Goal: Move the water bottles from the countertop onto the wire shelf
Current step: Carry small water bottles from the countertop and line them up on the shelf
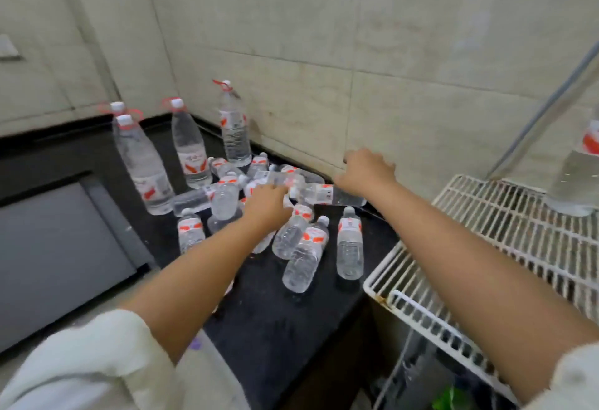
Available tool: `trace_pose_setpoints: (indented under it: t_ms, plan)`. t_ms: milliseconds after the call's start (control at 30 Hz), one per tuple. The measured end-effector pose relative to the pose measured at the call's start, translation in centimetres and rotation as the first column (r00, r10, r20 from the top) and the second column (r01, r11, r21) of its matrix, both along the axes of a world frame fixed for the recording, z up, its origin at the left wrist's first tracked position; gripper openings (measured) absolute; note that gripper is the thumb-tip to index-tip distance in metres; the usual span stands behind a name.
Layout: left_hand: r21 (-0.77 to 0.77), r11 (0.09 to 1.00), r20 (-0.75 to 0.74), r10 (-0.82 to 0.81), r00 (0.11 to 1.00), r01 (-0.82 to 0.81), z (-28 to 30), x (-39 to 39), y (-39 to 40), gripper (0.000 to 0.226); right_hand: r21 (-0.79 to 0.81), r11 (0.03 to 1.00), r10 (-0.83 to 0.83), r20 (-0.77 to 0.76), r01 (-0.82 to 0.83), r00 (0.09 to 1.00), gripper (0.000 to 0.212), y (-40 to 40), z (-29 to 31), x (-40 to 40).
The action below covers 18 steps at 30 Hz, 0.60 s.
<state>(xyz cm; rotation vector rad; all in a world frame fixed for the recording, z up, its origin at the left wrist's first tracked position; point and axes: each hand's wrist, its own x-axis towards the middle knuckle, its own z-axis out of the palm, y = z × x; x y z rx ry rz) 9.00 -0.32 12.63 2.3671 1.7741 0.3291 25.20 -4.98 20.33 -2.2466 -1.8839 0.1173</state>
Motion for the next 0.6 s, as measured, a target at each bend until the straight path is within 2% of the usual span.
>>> trace_pose_setpoints:
  t_ms: [100,167,267,367,467,600]
  plan:
    - [-0.07,0.979,-0.011,0.19,0.982,-0.191,-3.3,-6.2,-0.5,0.042,-0.089,0.992,0.078,-0.076,-0.085,0.994,0.04,2.7,-3.2,-6.2]
    - [-0.113,0.959,0.0,0.262,0.965,-0.26,-5.3,-9.0,-0.9,0.042,-0.185,0.979,0.061,-0.161,-0.09,0.985,0.046,4.2,-5.8,-9.6]
    - [-0.226,0.93,-0.016,0.294,0.956,-0.29,-8.4,-11.6,-0.9,0.041,-0.318,0.948,-0.103,-0.278,0.01,0.955,0.045,5.7,-10.3,-12.4]
    - [-0.314,0.901,0.0,0.315,0.949,-0.3,-11.3,-12.8,-0.2,0.046,-0.344,0.922,-0.28,-0.281,0.176,0.918,0.049,6.6,-14.8,-12.6]
    - [-0.342,0.895,0.032,0.314,0.949,-0.285,-13.6,-12.9,1.1,0.053,-0.333,0.882,-0.424,-0.248,0.334,0.871,0.067,7.2,-18.1,-11.7]
    - [-0.331,0.889,-0.011,0.333,0.943,-0.317,-15.1,-11.9,2.9,0.063,-0.347,0.846,-0.504,-0.277,0.404,0.818,0.076,8.0,-21.2,-11.1]
